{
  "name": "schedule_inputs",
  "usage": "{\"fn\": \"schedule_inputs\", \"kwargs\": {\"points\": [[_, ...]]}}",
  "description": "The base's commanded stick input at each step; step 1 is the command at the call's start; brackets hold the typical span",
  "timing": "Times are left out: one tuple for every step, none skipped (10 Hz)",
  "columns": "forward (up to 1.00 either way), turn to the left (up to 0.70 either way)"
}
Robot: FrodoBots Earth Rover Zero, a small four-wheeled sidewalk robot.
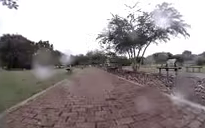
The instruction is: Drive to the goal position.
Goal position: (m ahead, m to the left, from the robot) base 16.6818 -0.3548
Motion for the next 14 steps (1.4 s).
{"fn": "schedule_inputs", "kwargs": {"points": [[0.7, 0.04], [0.7, 0.35], [0.7, 0.34], [0.7, 0.0], [0.7, 0.0], [0.7, 0.0], [0.7, 0.0], [0.7, 0.0], [0.7, 0.0], [0.7, 0.0], [0.7, 0.0], [0.7, 0.0], [0.7, 0.0], [0.7, 0.0]]}}
